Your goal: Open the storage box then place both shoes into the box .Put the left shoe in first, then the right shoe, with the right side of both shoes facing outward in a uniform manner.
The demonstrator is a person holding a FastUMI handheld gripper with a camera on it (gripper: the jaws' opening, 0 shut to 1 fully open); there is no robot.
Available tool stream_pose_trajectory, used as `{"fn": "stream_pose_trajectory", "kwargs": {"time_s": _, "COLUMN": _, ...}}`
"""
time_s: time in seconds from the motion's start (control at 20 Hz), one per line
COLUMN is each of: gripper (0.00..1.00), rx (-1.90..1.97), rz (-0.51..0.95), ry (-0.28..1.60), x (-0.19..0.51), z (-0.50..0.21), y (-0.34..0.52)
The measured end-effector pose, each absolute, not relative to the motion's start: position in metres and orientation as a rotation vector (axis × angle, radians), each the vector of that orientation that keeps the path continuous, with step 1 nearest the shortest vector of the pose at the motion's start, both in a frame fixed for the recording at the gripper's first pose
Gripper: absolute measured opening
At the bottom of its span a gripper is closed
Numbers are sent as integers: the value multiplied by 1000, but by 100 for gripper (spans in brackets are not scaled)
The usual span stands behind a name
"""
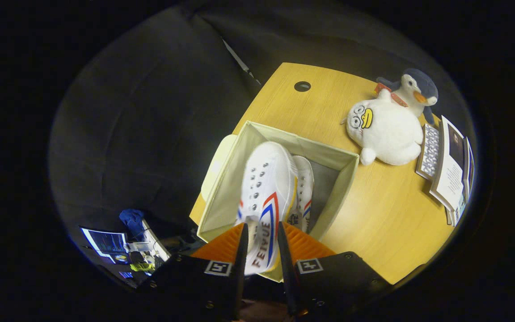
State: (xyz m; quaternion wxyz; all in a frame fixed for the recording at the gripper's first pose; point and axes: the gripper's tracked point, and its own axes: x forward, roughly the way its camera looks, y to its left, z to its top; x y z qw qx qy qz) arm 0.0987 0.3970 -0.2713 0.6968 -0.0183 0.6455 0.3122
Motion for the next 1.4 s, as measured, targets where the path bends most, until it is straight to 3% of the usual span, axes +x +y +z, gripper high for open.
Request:
{"fn": "stream_pose_trajectory", "kwargs": {"time_s": 0.05, "gripper": 47, "rx": -56, "rz": 702, "ry": 1426, "x": 101, "z": -273, "y": 396}}
{"fn": "stream_pose_trajectory", "kwargs": {"time_s": 0.1, "gripper": 71, "rx": -76, "rz": 705, "ry": 1410, "x": 102, "z": -271, "y": 393}}
{"fn": "stream_pose_trajectory", "kwargs": {"time_s": 0.35, "gripper": 91, "rx": -106, "rz": 689, "ry": 1343, "x": 108, "z": -252, "y": 368}}
{"fn": "stream_pose_trajectory", "kwargs": {"time_s": 0.6, "gripper": 98, "rx": -85, "rz": 636, "ry": 1279, "x": 113, "z": -231, "y": 326}}
{"fn": "stream_pose_trajectory", "kwargs": {"time_s": 0.9, "gripper": 98, "rx": -39, "rz": 538, "ry": 1084, "x": 126, "z": -190, "y": 263}}
{"fn": "stream_pose_trajectory", "kwargs": {"time_s": 1.4, "gripper": 98, "rx": 11, "rz": 286, "ry": 423, "x": 124, "z": -58, "y": 124}}
